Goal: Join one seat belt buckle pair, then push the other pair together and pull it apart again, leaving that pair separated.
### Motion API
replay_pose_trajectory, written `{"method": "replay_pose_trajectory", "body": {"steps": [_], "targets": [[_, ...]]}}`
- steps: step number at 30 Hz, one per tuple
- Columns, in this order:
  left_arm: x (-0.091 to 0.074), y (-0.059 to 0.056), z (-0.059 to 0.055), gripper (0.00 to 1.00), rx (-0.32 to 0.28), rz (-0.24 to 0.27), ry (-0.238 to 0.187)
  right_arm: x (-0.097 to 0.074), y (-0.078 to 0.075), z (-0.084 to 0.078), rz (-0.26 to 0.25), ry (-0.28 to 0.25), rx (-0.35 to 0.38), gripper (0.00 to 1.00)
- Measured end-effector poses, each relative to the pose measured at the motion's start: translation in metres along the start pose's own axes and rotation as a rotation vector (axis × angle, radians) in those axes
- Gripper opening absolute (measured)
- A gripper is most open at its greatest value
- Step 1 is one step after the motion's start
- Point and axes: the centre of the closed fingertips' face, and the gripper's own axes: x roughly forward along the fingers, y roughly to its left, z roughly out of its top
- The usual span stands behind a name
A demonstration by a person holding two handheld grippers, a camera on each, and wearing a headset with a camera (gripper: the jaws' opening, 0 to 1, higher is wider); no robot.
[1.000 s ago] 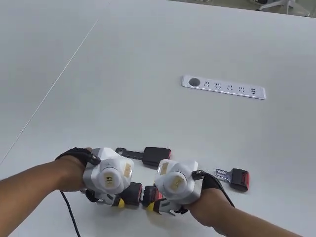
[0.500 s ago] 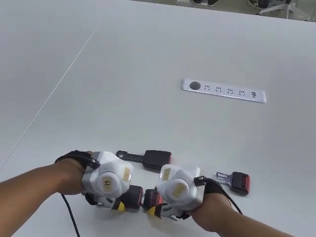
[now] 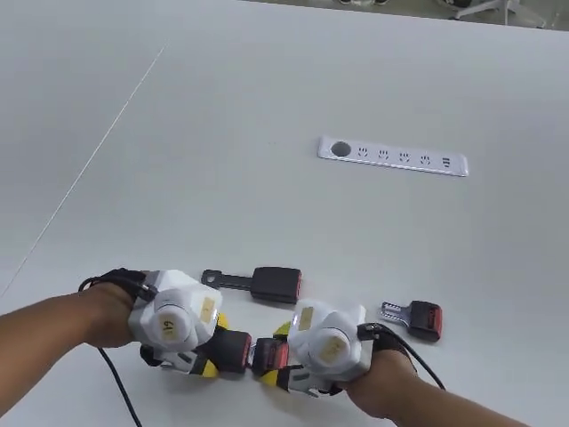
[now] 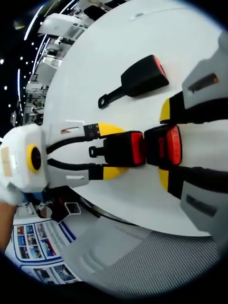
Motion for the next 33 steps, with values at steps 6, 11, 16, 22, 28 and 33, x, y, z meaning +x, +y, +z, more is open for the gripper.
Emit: {"method": "replay_pose_trajectory", "body": {"steps": [6,11,16,22,28,33], "targets": [[-0.0019,0.0013,0.0007,0.34,-0.004,-0.007,-0.024,-0.0018,0.0014,0.0005,-0.012,-0.031,-0.008,0.33],[-0.0029,0.002,-0.0001,0.34,-0.003,-0.011,-0.036,-0.002,0.0008,0.0005,-0.015,-0.05,0.009,0.33],[-0.0036,0.0026,-0.0013,0.34,-0.004,-0.014,-0.045,-0.0024,0.0017,0.0009,-0.014,-0.062,0.009,0.32],[-0.0046,0.0028,-0.0009,0.34,-0.004,-0.017,-0.053,-0.0028,0.0027,0.0013,-0.012,-0.073,0.015,0.32],[-0.0055,0.0023,-0.0002,0.34,0.004,-0.02,-0.051,-0.0034,0.0036,0.0009,-0.013,-0.079,0.019,0.32],[-0.0058,0.0023,-0.001,0.33,0.004,-0.023,-0.055,-0.0035,0.0038,0.0007,-0.01,-0.08,0.025,0.32]]}}
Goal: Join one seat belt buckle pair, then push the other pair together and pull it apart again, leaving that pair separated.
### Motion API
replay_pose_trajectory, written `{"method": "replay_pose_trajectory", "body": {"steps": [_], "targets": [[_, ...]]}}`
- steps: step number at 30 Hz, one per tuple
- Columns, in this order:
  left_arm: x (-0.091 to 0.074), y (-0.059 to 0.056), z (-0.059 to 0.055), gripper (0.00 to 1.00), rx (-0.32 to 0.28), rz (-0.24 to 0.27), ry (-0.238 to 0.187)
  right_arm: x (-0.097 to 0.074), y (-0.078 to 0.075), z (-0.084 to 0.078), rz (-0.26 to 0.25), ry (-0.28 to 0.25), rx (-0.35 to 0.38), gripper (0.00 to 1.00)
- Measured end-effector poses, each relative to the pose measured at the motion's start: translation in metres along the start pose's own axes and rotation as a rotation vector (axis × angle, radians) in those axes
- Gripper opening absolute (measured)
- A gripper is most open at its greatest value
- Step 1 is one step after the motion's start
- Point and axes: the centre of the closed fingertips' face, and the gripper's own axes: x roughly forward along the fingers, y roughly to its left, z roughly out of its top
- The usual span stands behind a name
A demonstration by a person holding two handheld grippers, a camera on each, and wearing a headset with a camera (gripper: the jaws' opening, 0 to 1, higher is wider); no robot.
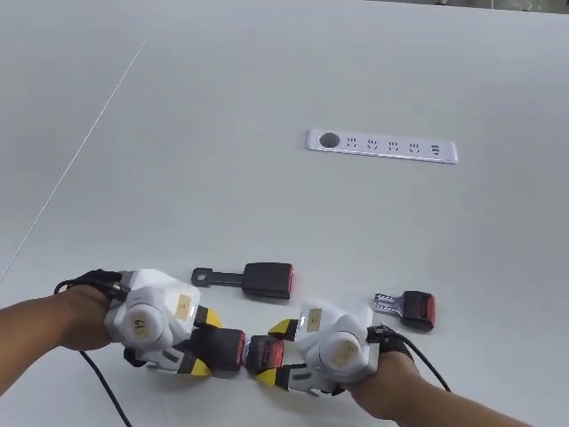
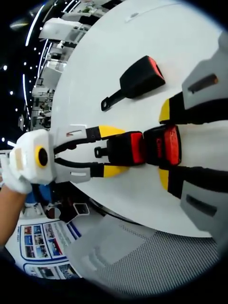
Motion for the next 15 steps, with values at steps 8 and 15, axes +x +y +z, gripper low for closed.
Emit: {"method": "replay_pose_trajectory", "body": {"steps": [8,15], "targets": [[0.0,-0.002,0.002,0.34,0.011,0.002,0.011,0.001,0.001,0.001,-0.001,0.013,0.017,0.34],[0.0,0.002,0.003,0.37,0.065,0.043,0.104,-0.01,-0.01,-0.005,-0.061,0.038,0.01,0.58]]}}
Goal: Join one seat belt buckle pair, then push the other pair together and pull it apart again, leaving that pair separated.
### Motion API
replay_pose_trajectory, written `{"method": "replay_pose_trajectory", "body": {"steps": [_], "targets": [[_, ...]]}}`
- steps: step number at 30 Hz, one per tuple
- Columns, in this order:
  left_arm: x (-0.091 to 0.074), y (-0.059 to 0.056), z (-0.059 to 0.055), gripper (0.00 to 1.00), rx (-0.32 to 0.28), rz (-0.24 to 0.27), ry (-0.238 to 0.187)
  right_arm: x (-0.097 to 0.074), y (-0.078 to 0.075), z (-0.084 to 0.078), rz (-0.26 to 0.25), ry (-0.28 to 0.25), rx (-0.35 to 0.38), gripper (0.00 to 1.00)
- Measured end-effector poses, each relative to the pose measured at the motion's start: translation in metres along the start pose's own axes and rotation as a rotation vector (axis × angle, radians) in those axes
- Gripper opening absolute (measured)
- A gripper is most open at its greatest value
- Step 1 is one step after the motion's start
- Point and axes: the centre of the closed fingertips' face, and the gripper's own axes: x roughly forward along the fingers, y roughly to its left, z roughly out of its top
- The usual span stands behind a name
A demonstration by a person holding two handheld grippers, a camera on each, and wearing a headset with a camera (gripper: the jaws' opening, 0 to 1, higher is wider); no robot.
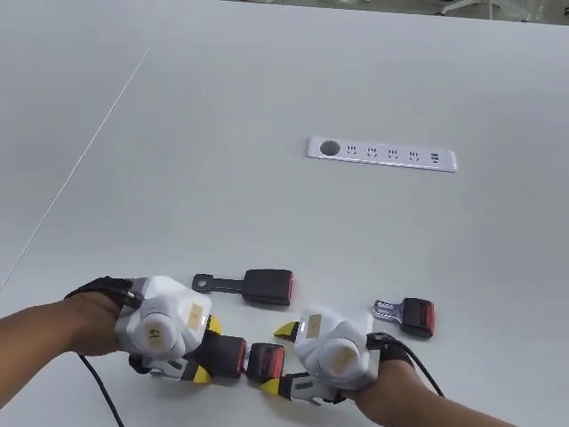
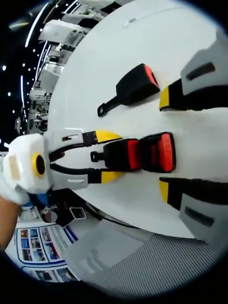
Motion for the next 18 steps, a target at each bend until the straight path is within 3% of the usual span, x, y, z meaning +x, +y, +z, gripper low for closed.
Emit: {"method": "replay_pose_trajectory", "body": {"steps": [1,2,3,5,8,9,12,18], "targets": [[-0.002,0.0,0.002,0.4,0.038,0.002,0.004,-0.004,-0.003,0.002,-0.014,-0.018,0.059,0.64],[-0.004,-0.003,0.005,0.42,0.012,-0.003,-0.01,-0.008,-0.005,0.001,-0.025,-0.018,0.083,0.69],[-0.007,0.0,0.011,0.43,-0.028,0.019,-0.043,-0.015,-0.009,-0.002,-0.039,-0.021,0.069,0.71],[-0.013,0.011,0.018,0.49,-0.043,0.082,-0.071,-0.026,-0.011,-0.006,-0.058,-0.029,0.062,0.7],[-0.02,0.018,0.021,0.59,-0.136,0.123,-0.096,-0.038,-0.015,-0.018,-0.092,-0.016,0.078,0.72],[-0.021,0.019,0.022,0.61,-0.134,0.129,-0.1,-0.042,-0.018,-0.02,-0.104,-0.016,0.081,0.72],[-0.028,0.024,0.028,0.6,-0.15,0.156,-0.12,-0.058,-0.022,-0.021,-0.125,-0.045,0.116,0.74],[-0.037,0.038,0.041,0.64,-0.18,0.191,-0.156,-0.087,-0.027,-0.028,-0.143,-0.065,0.111,0.77]]}}
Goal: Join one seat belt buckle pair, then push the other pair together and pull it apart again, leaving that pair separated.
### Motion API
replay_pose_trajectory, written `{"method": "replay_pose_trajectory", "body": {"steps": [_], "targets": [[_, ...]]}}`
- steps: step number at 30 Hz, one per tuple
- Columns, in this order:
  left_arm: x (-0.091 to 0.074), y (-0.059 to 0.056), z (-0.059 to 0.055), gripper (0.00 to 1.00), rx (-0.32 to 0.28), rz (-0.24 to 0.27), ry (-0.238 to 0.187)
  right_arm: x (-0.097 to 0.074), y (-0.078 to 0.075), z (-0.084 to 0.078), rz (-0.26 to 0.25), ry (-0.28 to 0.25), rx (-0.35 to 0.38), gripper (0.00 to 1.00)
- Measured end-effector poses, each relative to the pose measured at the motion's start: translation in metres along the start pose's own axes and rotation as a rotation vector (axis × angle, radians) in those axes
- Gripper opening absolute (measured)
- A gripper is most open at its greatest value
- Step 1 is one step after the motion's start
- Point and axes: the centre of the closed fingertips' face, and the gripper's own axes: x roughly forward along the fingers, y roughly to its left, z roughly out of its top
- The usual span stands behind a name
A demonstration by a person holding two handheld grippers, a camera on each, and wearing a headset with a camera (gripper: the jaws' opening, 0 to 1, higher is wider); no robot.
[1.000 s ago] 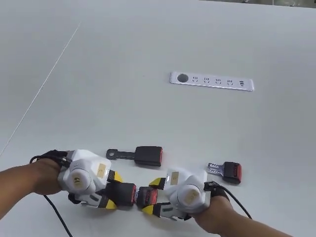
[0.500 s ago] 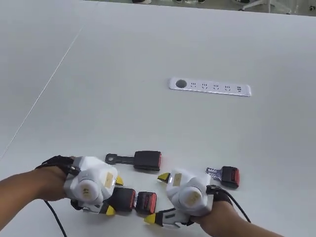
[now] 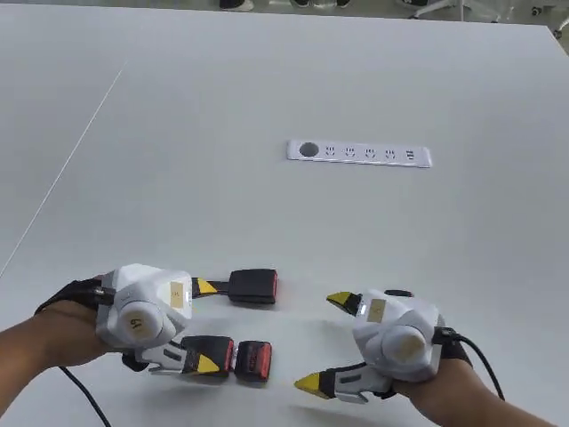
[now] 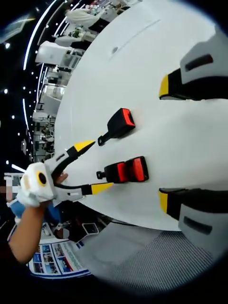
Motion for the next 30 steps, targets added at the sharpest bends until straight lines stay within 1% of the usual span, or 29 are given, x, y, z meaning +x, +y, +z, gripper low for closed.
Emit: {"method": "replay_pose_trajectory", "body": {"steps": [3,5,6,7,8,9,11,12,13,14,15,16,18,20,22,24,25,27,30], "targets": [[0.0,0.008,0.007,0.63,-0.003,0.011,-0.009,-0.017,-0.012,-0.004,-0.022,-0.009,0.02,0.77],[0.001,0.013,0.012,0.63,-0.011,0.009,-0.017,-0.024,-0.02,-0.007,-0.03,-0.017,0.025,0.77],[0.002,0.017,0.015,0.64,-0.01,0.012,-0.022,-0.025,-0.022,-0.008,-0.031,-0.016,0.026,0.77],[0.002,0.02,0.018,0.64,-0.008,0.017,-0.025,-0.032,-0.03,-0.013,-0.041,-0.002,0.023,0.77],[0.003,0.024,0.02,0.64,-0.007,0.017,-0.027,-0.034,-0.035,-0.016,-0.047,0.003,0.019,0.77],[0.003,0.026,0.021,0.64,-0.008,0.016,-0.026,-0.037,-0.039,-0.018,-0.049,0.005,0.022,0.77],[0.005,0.03,0.023,0.64,0.002,0.014,-0.022,-0.043,-0.05,-0.026,-0.048,0.016,0.054,0.76],[0.005,0.032,0.024,0.64,0.004,0.015,-0.021,-0.047,-0.057,-0.029,-0.053,0.01,0.075,0.76],[0.006,0.035,0.024,0.64,0.007,0.016,-0.021,-0.049,-0.06,-0.031,-0.055,0.006,0.084,0.76],[0.006,0.037,0.024,0.64,0.009,0.017,-0.022,-0.052,-0.065,-0.032,-0.051,-0.002,0.109,0.76],[0.005,0.043,0.026,0.64,0.001,0.029,-0.024,-0.054,-0.068,-0.034,-0.05,-0.003,0.123,0.76],[0.006,0.048,0.027,0.64,-0.014,0.039,-0.032,-0.057,-0.073,-0.036,-0.052,-0.001,0.129,0.76],[0.007,0.049,0.029,0.64,-0.016,0.031,-0.037,-0.061,-0.081,-0.041,-0.064,0.01,0.114,0.76],[0.012,0.052,0.026,0.64,-0.003,0.022,-0.026,-0.062,-0.088,-0.044,-0.064,0.018,0.114,0.76],[0.018,0.056,0.024,0.64,0.007,0.013,-0.023,-0.063,-0.093,-0.049,-0.051,0.029,0.128,0.76],[0.026,0.058,0.021,0.64,0.005,-0.007,-0.019,-0.061,-0.094,-0.054,-0.024,0.042,0.139,0.76],[0.031,0.058,0.017,0.63,0.006,-0.019,-0.008,-0.06,-0.095,-0.057,-0.012,0.052,0.137,0.76],[0.038,0.058,0.012,0.63,0.018,-0.037,0.011,-0.057,-0.097,-0.062,-0.005,0.073,0.123,0.76],[0.045,0.06,0.01,0.63,0.004,-0.052,0.009,-0.053,-0.097,-0.067,0.029,0.09,0.128,0.74]]}}
